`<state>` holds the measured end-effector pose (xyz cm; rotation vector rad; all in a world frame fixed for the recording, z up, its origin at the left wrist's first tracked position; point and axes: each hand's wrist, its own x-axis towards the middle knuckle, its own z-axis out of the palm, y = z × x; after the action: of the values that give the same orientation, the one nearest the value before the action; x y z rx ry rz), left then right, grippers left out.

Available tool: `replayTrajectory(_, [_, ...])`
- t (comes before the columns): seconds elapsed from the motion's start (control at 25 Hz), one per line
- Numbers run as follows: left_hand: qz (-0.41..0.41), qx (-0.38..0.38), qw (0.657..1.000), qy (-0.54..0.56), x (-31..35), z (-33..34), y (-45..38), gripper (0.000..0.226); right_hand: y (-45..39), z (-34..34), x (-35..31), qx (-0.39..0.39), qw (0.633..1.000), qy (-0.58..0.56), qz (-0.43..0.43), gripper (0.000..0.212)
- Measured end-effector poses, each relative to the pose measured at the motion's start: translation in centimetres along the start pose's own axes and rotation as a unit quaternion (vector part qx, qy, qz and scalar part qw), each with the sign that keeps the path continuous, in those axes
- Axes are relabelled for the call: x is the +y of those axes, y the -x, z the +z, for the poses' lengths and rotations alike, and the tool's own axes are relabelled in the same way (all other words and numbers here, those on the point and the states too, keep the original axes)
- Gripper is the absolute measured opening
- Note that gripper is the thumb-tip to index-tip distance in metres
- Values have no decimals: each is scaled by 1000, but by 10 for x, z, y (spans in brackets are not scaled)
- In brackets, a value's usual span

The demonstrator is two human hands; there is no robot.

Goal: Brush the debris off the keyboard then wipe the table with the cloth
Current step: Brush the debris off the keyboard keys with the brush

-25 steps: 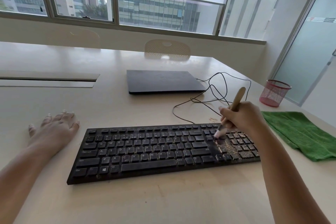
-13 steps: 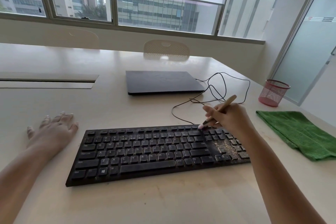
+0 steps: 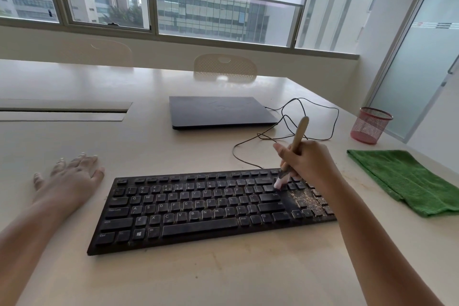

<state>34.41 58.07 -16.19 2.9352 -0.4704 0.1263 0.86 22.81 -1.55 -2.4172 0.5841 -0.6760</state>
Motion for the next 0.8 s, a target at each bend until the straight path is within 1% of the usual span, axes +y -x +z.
replayTrajectory(0.04, [-1, 3, 1000, 0, 0, 0, 0, 62, -1, -1, 1, 10, 1000, -15, -4, 37])
replayTrajectory(0.12, [-3, -1, 1000, -1, -1, -1, -1, 62, -2, 0, 1, 3, 999, -50, -14, 34])
replayTrajectory(0.24, [1, 1, 1000, 3, -1, -1, 0, 63, -2, 4, 3, -24, 998, -56, 19, 37])
replayTrajectory(0.28, [0, 0, 1000, 2, 0, -3, 1, 62, -3, 1, 5, -12, 998, -55, 31, 40])
replayTrajectory(0.36, [-3, -1, 1000, 3, 2, -4, 2, 61, -5, -8, 8, 45, 996, -68, 39, 42])
replayTrajectory(0.44, [-7, 1, 1000, 3, 5, -8, 4, 60, -4, -11, 8, 88, 992, -87, 16, 39])
replayTrajectory(0.48, [-7, 4, 1000, 1, 6, -8, 5, 60, -2, -8, 5, 86, 991, -99, -2, 37])
replayTrajectory(0.52, [-9, 6, 1000, 3, 6, -8, 6, 61, 0, -2, -1, 66, 991, -116, -18, 35])
replayTrajectory(0.6, [-15, 11, 1000, 11, 8, -9, 9, 62, 8, 17, -17, -23, 984, -173, -38, 22])
replayTrajectory(0.64, [-17, 12, 1000, 16, 10, -11, 10, 64, 12, 26, -26, -66, 973, -219, -40, 13])
replayTrajectory(0.68, [-18, 12, 1000, 20, 14, -16, 15, 67, 15, 32, -34, -88, 960, -262, -35, 8])
replayTrajectory(0.76, [-22, 0, 999, 27, 27, -27, 29, 68, 17, 37, -45, -80, 950, -301, -26, 7])
replayTrajectory(0.8, [-31, -4, 999, 30, 35, -33, 38, 62, 16, 39, -51, -77, 950, -303, -22, 10])
